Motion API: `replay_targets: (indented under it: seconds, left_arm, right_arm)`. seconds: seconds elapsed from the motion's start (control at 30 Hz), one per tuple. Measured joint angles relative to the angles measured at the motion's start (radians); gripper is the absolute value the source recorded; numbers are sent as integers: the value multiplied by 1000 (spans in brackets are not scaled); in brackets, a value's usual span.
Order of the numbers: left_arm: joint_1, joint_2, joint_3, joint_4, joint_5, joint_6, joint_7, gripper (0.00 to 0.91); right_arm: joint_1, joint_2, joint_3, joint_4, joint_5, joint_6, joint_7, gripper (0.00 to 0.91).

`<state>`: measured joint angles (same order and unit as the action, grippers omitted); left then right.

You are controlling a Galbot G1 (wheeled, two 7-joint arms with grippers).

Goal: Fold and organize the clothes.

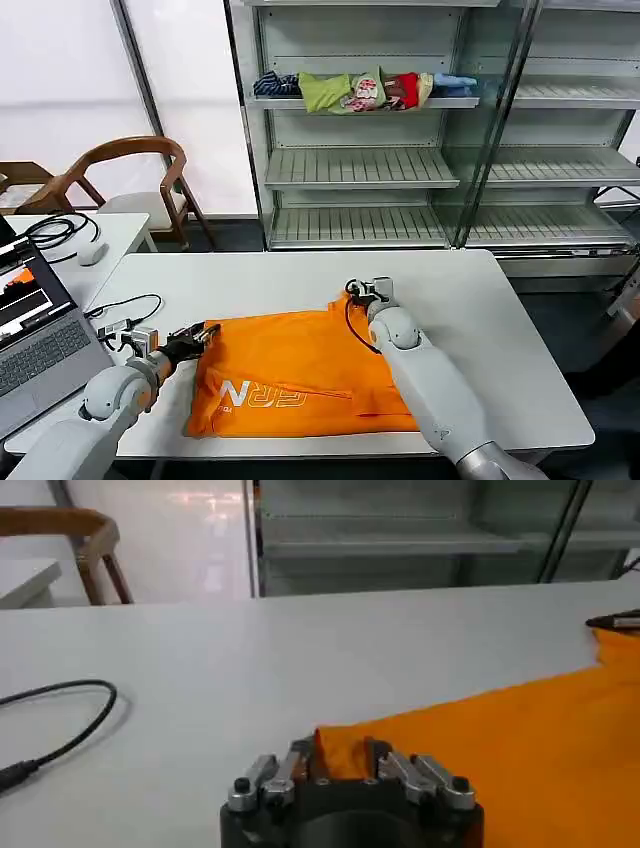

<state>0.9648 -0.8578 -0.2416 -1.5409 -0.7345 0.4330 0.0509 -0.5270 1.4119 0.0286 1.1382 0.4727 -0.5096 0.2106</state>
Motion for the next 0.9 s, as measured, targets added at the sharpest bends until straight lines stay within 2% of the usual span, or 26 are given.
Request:
replay_targets:
  seconds: [0.4,0.9]
  left_arm:
    - [-2,-1,-2,-7,-1,-7,10,20]
    - [60,23,-54,-81,-21,-30,15,20]
  right_arm:
    - [-11,-18,5,32,6,9,-7,0]
    - [-140,-146,30,323,79,-17,23,0]
